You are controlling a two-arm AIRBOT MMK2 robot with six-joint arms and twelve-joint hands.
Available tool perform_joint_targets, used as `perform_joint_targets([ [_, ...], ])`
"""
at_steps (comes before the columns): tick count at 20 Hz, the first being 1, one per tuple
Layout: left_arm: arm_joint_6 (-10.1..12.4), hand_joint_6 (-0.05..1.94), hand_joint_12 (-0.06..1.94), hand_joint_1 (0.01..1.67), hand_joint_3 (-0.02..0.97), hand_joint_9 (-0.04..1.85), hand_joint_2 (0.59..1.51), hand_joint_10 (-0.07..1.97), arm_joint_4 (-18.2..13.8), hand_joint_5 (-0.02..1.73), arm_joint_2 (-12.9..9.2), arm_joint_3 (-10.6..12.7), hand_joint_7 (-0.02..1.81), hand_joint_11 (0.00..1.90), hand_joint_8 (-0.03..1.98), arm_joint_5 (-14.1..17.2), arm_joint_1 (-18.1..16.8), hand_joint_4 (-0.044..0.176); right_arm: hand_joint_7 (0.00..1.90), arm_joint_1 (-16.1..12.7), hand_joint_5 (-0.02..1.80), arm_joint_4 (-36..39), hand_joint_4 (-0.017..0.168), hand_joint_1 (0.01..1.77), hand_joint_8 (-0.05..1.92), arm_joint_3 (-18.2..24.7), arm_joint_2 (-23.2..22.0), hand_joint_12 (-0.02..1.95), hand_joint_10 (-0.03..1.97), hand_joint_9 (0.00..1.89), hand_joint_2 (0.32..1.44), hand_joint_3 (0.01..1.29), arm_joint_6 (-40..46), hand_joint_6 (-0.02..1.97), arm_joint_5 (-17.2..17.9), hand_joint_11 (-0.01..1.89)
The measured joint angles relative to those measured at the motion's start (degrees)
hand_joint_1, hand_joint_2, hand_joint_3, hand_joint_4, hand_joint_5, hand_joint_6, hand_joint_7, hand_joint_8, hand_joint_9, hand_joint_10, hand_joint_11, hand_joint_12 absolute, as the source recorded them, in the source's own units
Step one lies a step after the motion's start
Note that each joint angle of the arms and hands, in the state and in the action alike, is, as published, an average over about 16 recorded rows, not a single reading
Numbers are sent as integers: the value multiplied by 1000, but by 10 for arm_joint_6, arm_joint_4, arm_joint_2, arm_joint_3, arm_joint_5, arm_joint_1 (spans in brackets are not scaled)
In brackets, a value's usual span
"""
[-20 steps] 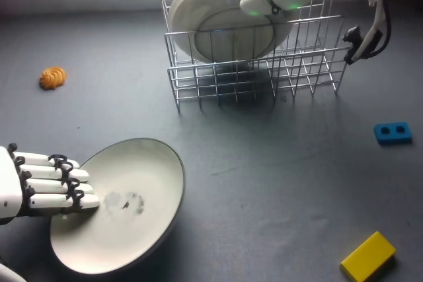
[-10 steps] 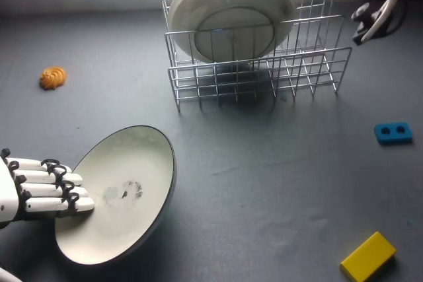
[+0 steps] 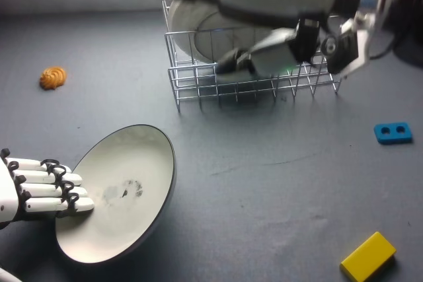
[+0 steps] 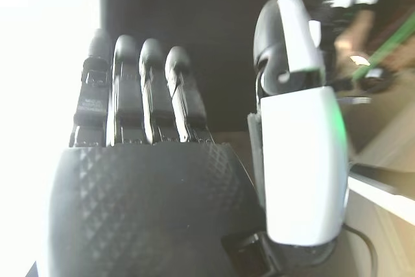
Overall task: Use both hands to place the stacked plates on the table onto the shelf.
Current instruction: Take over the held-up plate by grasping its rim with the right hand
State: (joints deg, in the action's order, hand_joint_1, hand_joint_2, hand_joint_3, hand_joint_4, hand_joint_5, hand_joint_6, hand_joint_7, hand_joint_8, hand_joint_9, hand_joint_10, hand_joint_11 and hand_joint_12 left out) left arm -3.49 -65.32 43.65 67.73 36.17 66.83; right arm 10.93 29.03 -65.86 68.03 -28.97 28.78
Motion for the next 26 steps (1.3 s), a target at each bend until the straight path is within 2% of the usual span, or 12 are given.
perform_joint_targets([
  [3, 0, -38, 14, 14, 0, -26, 1122, -53, 3, -11, -1, -2, -8, 15, -1, -1, 1, -11, 96, 22, 92, 38, 3, 1233, 16, 22, 12, 191, -9, 93, 978, 12, -23, 18, 5, 20],
  [7, -1, -38, 14, 15, 0, -25, 1120, -54, 8, -11, -2, -4, -8, 15, -1, -3, 3, -11, 18, 53, 19, 55, 4, 1348, 16, 34, 43, 2, -9, 16, 938, 12, -64, 17, -14, 23],
  [15, -1, -38, 13, 15, 0, -25, 1117, -56, 14, -10, -3, -6, -9, 15, -3, -5, 5, -12, 22, 97, 31, 32, 4, 1390, 16, 13, 130, 5, -9, 15, 951, 12, -141, 17, -78, 31],
  [20, -1, -37, 12, 15, 0, -26, 1114, -56, 14, -10, -3, -6, -9, 15, -4, -4, 6, -12, 101, 111, 115, 5, 3, 1353, 16, -7, 172, 211, -7, 87, 984, 11, -186, 17, -102, 34],
  [23, -1, -37, 12, 15, 0, -26, 1115, -56, 15, -9, -3, -5, -10, 15, -4, -4, 7, -11, 231, 115, 239, -4, 2, 1312, 12, -17, 186, 394, 6, 212, 1008, 11, -198, 17, -105, 91],
  [26, -1, -37, 12, 15, 0, -26, 1117, -56, 16, -10, -3, -5, -9, 15, -5, -3, 7, -11, 386, 116, 382, -9, 4, 1274, 94, -22, 193, 558, 12, 400, 1026, 12, -208, 101, -101, 218],
])
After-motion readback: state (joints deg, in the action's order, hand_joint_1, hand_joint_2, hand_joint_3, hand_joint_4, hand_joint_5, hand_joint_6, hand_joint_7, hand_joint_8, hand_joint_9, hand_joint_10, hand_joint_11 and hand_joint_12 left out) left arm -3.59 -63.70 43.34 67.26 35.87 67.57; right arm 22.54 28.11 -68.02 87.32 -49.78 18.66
